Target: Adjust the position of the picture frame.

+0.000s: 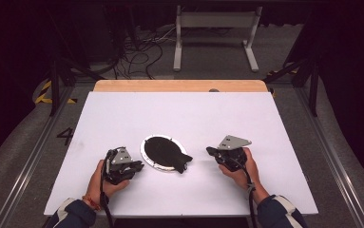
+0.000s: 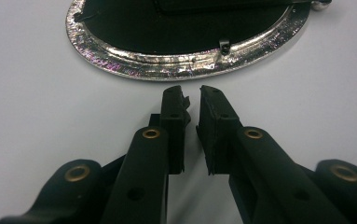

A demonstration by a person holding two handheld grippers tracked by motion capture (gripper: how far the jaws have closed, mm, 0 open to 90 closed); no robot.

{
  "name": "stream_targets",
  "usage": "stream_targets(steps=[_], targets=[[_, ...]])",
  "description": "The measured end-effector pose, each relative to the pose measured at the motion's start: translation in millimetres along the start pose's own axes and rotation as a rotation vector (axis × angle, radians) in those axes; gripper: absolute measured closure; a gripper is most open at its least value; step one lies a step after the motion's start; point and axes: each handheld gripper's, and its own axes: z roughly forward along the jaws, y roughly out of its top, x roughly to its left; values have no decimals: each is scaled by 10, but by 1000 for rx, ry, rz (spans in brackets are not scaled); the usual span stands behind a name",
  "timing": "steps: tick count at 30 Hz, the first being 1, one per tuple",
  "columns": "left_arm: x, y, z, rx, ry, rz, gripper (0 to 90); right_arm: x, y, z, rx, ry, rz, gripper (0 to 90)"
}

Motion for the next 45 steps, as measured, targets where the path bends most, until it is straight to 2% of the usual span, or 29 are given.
stream_targets(steps=[4, 8, 13, 14, 18, 34, 37, 38, 39, 42, 45], targets=[[13, 9, 20, 6, 7, 2, 812, 81, 108, 195, 4, 40, 21, 900], [19, 11, 25, 7, 5, 7, 811, 145, 146, 326, 22, 57, 35, 900], [11, 41, 57, 6, 11, 8, 811, 234, 155, 437, 50, 81, 19, 900], [3, 49, 66, 6, 13, 9, 812, 254, 156, 447, 58, 73, 12, 900], [3, 83, 98, 7, 10, 33, 820, 242, 142, 440, 71, 85, 16, 900], [21, 198, 200, 6, -14, 37, 792, 253, 115, 420, 95, 102, 4, 900], [11, 243, 246, 6, -10, 63, 783, 257, 99, 380, 106, 109, 2, 900], [14, 262, 265, 4, -23, 66, 784, 257, 93, 358, 110, 113, 1, 900], [5, 272, 284, -3, -26, 61, 799, 260, 81, 331, 113, 118, 2, 900], [-3, 309, 316, -1, -22, 77, 816, 265, 63, 294, 119, 120, 1, 900], [-31, 370, 378, -1, -17, 96, 869, 278, 31, 237, 126, 118, 5, 900]])
